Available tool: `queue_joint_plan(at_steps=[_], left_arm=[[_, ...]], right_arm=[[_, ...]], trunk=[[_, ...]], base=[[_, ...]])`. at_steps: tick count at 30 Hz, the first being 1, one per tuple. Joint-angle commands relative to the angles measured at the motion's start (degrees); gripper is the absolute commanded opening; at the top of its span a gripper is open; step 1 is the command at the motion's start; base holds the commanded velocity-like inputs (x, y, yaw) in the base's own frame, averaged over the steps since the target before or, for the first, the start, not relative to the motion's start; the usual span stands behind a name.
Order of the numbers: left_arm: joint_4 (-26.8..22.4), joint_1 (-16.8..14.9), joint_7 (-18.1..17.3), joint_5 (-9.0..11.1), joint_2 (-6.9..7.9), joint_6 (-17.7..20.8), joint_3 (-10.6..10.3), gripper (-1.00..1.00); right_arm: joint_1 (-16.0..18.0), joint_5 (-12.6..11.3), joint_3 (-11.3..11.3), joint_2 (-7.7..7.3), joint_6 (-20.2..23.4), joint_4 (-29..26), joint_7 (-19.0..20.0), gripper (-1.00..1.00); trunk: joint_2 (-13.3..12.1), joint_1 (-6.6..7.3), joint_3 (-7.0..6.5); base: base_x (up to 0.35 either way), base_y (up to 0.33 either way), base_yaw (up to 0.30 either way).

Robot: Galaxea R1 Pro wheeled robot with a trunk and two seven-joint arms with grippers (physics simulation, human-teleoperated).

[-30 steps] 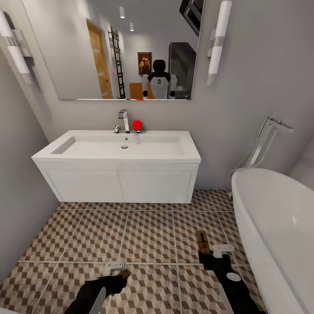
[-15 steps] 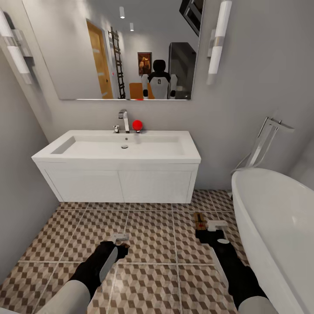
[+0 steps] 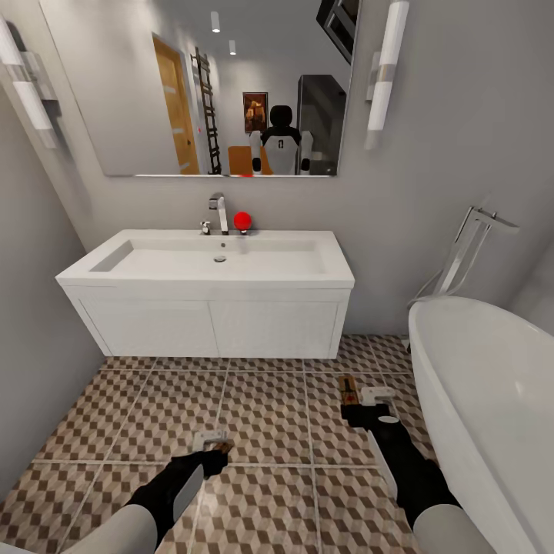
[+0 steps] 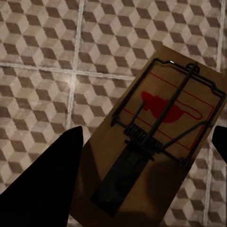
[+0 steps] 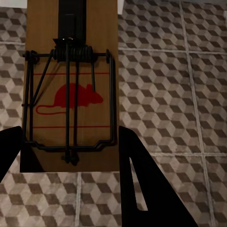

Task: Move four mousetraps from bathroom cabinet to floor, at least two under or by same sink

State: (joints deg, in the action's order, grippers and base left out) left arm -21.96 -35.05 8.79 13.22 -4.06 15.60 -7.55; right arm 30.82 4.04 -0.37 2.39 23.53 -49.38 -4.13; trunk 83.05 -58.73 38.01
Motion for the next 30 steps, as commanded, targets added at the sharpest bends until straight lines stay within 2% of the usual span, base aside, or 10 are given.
queue_joint_plan(at_steps=[1,5,11,16,30], left_arm=[[-0.1,0.0,0.3,0.6,0.03,0.2,-0.5,-1.0],[-1.4,0.0,-0.3,0.6,0.02,0.1,-0.6,-1.0],[-7.3,0.0,-1.1,0.6,-0.07,0.8,-0.9,-1.0],[-10.5,0.0,-1.1,0.6,-0.07,2.3,-0.9,-1.0],[-12.0,0.0,-1.1,0.6,-0.01,2.9,-0.9,-1.0]], right_arm=[[0.0,0.3,0.0,0.05,0.3,-0.1,0.0,-1.0],[0.0,0.3,0.0,0.0,0.3,-0.2,0.0,-1.0],[0.0,0.3,0.0,-0.01,0.3,-0.5,0.0,-1.0],[0.0,0.3,0.0,-0.01,0.3,-0.5,0.0,-1.0],[0.0,0.3,0.0,0.0,0.3,-0.6,-0.1,-1.0]], trunk=[[0.0,0.0,0.05],[0.0,0.0,0.05],[0.0,0.0,0.05],[0.0,0.0,0.05],[0.0,0.0,0.05]], base=[[0.0,0.0,0.0],[0.0,0.0,0.0],[0.0,0.0,0.0],[0.0,0.0,0.0],[0.0,0.0,0.0]])
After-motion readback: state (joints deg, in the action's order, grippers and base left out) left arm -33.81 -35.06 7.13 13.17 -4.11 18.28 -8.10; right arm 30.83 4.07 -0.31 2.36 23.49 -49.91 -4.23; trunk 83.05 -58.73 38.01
